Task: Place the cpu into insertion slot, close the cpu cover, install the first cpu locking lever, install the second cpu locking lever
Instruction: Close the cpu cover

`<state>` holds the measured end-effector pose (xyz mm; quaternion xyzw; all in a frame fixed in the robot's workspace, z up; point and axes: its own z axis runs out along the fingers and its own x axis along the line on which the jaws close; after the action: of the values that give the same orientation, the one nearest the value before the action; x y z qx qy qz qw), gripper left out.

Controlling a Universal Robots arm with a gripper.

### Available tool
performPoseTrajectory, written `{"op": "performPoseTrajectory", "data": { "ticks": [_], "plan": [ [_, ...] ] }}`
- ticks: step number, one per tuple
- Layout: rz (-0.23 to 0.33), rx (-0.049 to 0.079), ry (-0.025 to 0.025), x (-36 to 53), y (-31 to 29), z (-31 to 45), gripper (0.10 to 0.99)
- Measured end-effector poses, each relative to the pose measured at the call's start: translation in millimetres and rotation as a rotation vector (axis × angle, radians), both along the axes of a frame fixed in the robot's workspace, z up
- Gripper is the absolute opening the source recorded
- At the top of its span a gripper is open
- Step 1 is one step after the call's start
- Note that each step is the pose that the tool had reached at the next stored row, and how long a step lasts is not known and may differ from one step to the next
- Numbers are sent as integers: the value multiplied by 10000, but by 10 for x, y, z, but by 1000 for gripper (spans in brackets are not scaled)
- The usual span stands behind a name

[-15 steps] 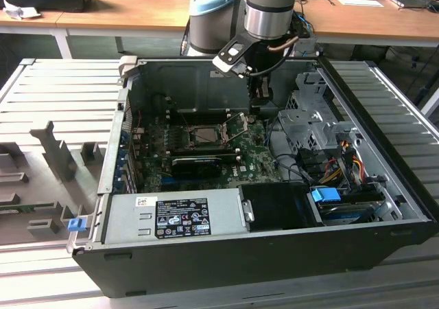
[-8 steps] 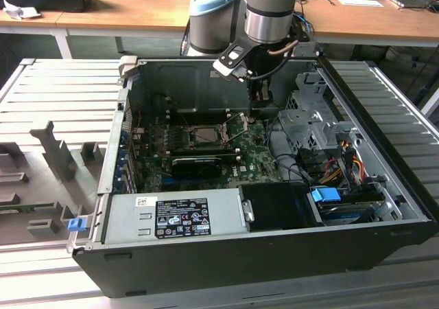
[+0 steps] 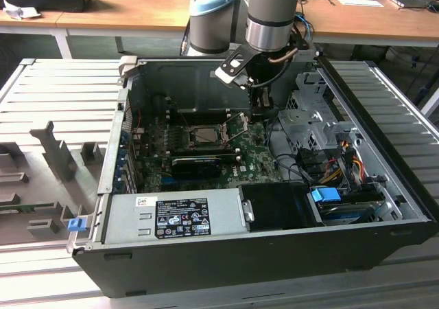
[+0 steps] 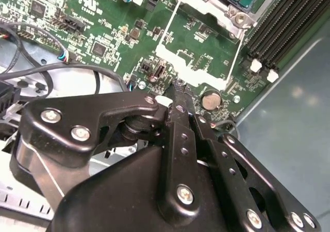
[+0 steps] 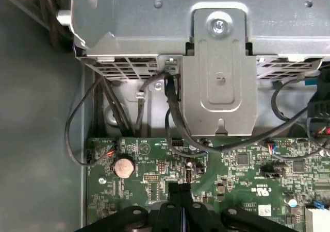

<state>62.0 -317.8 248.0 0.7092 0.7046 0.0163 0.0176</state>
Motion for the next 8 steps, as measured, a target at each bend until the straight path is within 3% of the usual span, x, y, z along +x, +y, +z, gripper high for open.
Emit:
{"op": "performPoseTrajectory", "data": {
  "ticks": [8],
  "plan": [
    [8,0,-1,-79,0,-25,106]
  ]
}}
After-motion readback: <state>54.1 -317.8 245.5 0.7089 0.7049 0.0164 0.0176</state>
